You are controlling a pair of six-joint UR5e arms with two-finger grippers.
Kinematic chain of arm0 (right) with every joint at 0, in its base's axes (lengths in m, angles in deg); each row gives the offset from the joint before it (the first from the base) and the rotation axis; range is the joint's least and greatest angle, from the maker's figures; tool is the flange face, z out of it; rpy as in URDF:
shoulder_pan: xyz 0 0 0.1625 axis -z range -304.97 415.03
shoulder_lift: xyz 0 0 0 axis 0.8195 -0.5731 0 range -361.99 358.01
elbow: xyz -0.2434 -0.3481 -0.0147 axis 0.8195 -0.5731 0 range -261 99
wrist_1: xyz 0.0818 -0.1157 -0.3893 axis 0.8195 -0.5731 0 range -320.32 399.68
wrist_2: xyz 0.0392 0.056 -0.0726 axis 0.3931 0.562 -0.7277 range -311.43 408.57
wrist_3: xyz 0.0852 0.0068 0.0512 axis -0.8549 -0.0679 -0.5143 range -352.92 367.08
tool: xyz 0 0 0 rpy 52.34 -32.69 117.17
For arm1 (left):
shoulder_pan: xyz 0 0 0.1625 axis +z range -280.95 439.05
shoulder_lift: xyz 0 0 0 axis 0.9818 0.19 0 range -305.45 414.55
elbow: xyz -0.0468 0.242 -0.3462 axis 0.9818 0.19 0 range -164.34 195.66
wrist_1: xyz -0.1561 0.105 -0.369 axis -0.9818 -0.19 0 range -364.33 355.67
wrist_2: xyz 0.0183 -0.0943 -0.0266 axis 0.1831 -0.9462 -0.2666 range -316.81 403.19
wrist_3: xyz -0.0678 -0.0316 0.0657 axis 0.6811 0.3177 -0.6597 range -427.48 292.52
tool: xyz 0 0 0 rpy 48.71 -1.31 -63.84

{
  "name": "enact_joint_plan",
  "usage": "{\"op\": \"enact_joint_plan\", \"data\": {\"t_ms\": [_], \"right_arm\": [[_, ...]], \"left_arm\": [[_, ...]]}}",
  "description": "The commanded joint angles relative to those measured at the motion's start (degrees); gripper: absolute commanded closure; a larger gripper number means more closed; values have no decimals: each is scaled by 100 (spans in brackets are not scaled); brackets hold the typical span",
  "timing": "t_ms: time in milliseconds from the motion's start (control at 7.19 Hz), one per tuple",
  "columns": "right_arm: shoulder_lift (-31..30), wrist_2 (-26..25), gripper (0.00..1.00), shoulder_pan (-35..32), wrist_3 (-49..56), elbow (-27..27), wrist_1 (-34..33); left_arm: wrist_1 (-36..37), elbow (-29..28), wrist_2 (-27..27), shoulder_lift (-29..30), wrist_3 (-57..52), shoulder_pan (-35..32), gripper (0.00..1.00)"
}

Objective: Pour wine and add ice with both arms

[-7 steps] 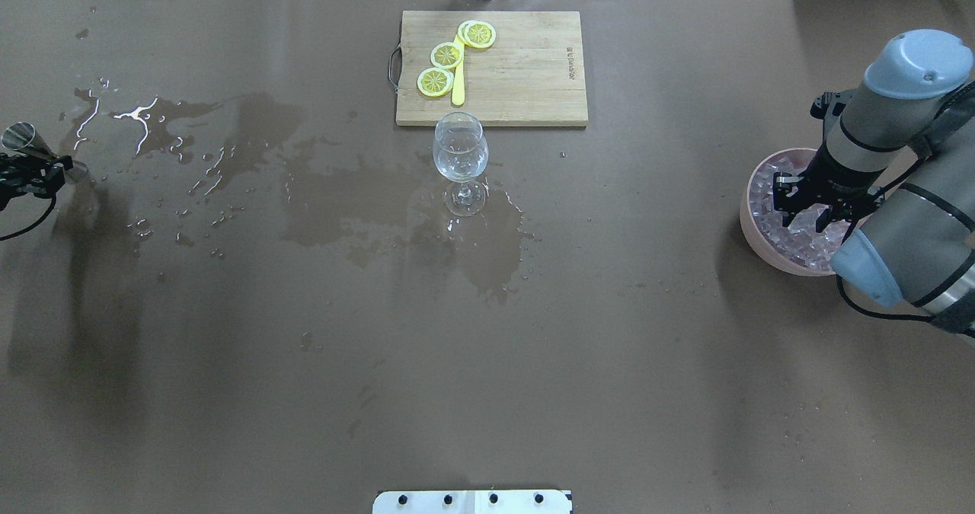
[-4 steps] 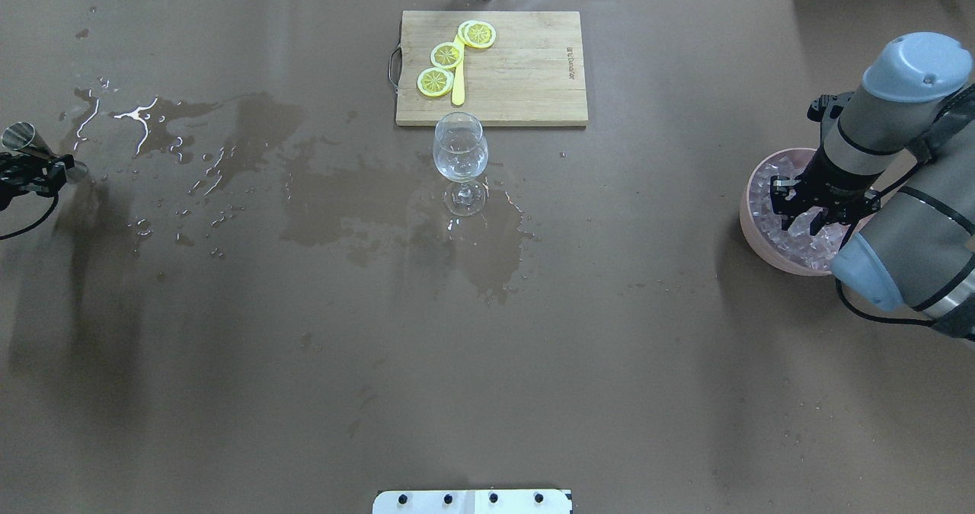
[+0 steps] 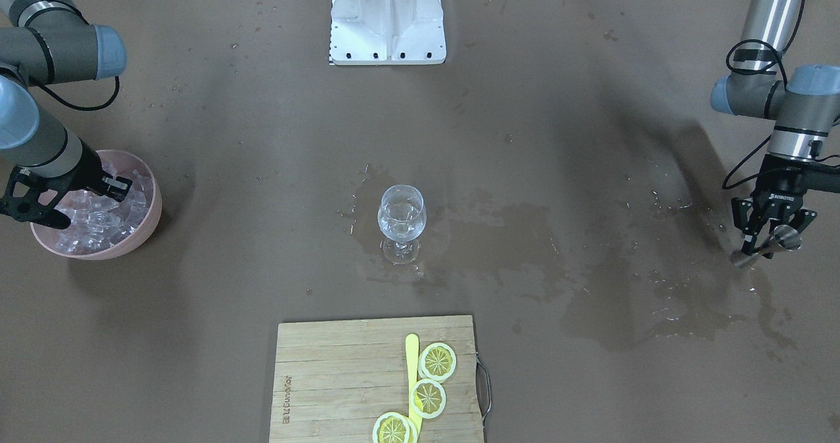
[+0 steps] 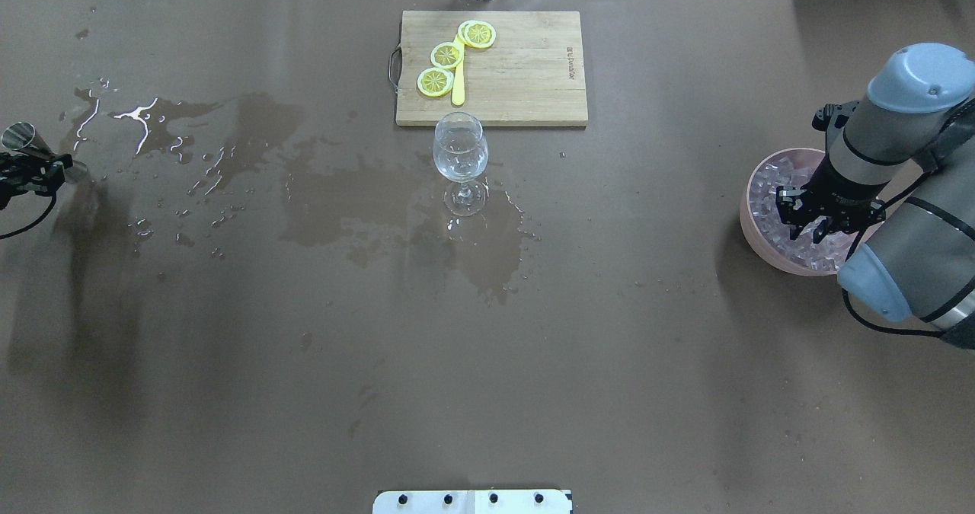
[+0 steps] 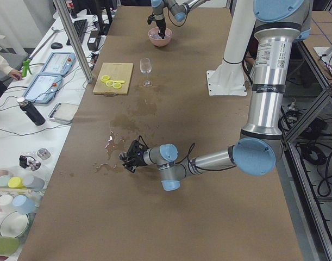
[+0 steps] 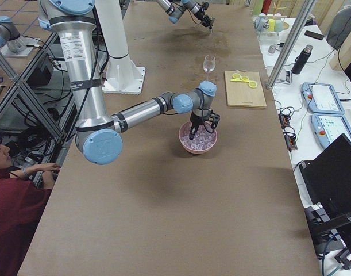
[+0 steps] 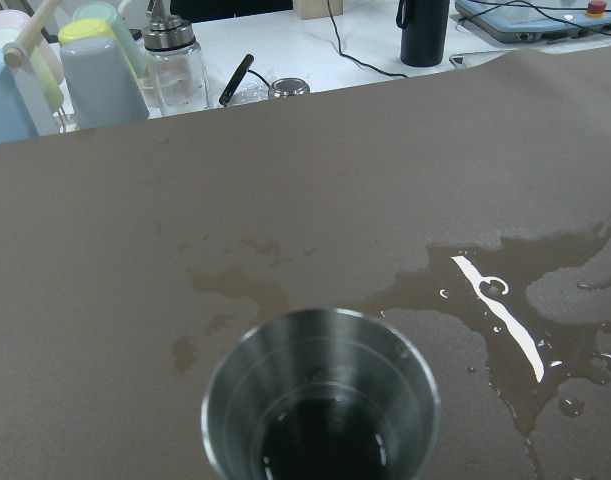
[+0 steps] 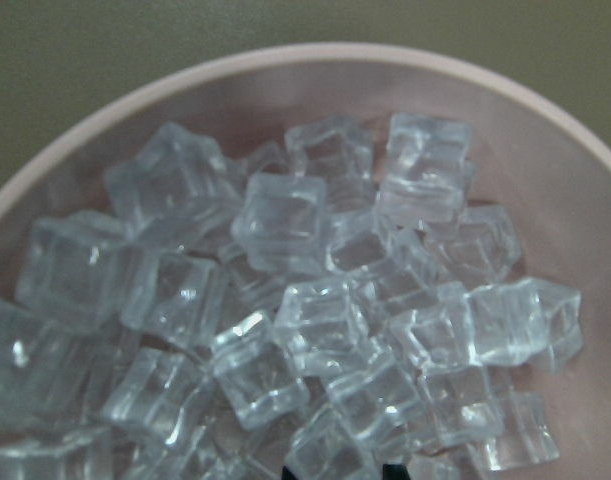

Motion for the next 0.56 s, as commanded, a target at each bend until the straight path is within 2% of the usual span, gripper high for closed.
{"op": "enact_joint_plan", "data": {"t_ms": [0,139,278,417], "right_arm": [[22,-7,62,6,-7,-19,3],[31,-16,66,6,-7,-19,3],[57,-16,75,6,-7,-19,3],[75,-33,75,6,-7,-19,3]], "left_arm": [[-3,4,135,7,183,1,57],[-3,4,154,16,228,1,57],[-3,4,154,8,298,-8,58],[-12,4,154,16,307,1,62]]}}
